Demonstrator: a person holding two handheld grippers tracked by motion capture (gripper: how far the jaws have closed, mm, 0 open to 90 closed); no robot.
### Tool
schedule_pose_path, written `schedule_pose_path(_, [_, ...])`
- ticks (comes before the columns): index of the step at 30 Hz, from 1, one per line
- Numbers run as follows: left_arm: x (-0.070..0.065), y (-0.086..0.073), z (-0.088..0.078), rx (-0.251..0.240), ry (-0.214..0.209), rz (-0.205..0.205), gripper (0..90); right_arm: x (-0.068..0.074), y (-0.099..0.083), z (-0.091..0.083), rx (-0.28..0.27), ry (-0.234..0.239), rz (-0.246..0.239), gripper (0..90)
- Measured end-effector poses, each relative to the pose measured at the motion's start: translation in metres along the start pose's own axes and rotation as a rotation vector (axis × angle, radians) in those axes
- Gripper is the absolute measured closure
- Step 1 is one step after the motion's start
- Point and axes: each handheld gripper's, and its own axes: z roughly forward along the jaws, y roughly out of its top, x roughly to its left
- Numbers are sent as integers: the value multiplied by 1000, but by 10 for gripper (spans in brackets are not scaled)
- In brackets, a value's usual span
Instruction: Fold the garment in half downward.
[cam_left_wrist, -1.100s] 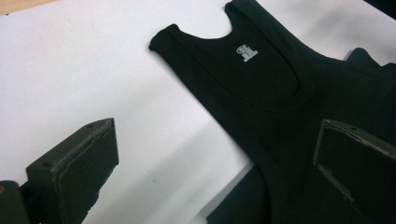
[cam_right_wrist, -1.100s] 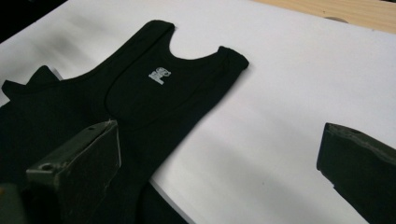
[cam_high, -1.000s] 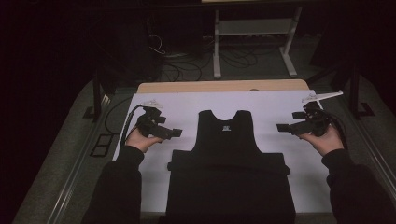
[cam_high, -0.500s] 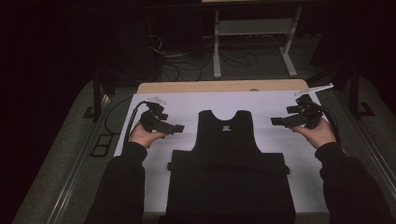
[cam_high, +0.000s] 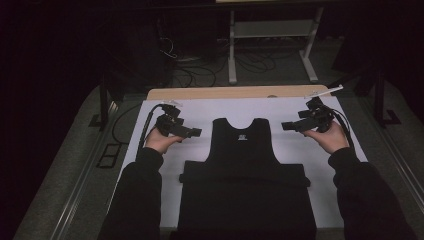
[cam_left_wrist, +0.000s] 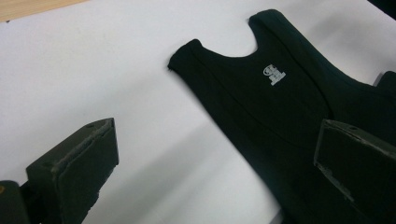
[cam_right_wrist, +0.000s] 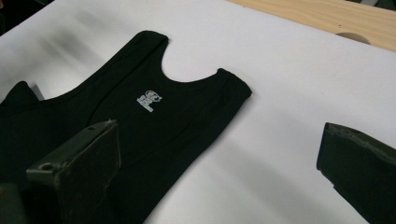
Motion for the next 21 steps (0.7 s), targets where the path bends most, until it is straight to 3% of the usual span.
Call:
schedule_pose_path(4, [-1, 1, 9, -15, -16, -9, 0, 1, -1, 8, 5, 4, -1, 0])
schedule_pose_path(10, [-5, 1, 21, 1, -25, 2, 0, 5, -3, 21, 21, 8, -11, 0])
schedule_pose_path(21, [-7, -2, 40, 9, -34, -14, 0, 3, -7, 41, 55, 12, 4, 0])
